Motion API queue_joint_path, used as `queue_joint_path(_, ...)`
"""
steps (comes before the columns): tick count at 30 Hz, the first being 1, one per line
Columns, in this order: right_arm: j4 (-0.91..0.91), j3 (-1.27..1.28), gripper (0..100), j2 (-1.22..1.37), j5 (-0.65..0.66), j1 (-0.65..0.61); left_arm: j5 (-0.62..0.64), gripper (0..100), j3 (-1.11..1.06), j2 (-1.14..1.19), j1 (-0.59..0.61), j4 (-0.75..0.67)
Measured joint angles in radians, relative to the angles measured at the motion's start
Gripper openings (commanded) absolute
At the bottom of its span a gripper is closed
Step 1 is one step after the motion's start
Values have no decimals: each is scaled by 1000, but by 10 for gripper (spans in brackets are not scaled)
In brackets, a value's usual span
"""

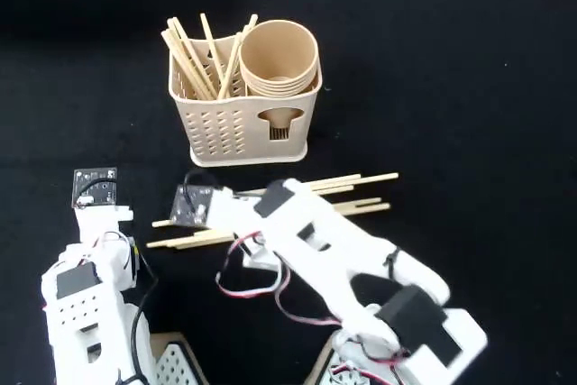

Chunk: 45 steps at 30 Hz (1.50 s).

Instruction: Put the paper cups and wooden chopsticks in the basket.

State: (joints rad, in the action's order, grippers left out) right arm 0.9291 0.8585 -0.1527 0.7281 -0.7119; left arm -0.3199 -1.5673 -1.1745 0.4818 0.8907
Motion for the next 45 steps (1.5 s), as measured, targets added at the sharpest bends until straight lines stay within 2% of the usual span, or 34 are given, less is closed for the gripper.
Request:
queue_joint_path(10, -57, 23, 221, -17, 2, 6, 0, 123, 0, 0, 0, 0)
queue_joint_path(16, -71, -38, 217, 63, 2, 8, 0, 123, 0, 0, 0, 0)
queue_joint_path(18, -72, -44, 179, 86, 2, 6, 0, 123, 0, 0, 0, 0)
queue_joint_path(22, -60, -46, 12, 84, 2, 8, 0, 123, 0, 0, 0, 0)
queue_joint_path(31, -38, -34, 13, 34, -43, 8, 0, 123, 0, 0, 0, 0)
queue_joint_path(39, 58, -34, 12, -166, -46, 8, 0, 123, 0, 0, 0, 0)
queue_joint_path(45, 41, 6, 15, -215, -46, 8, 0, 123, 0, 0, 0, 0)
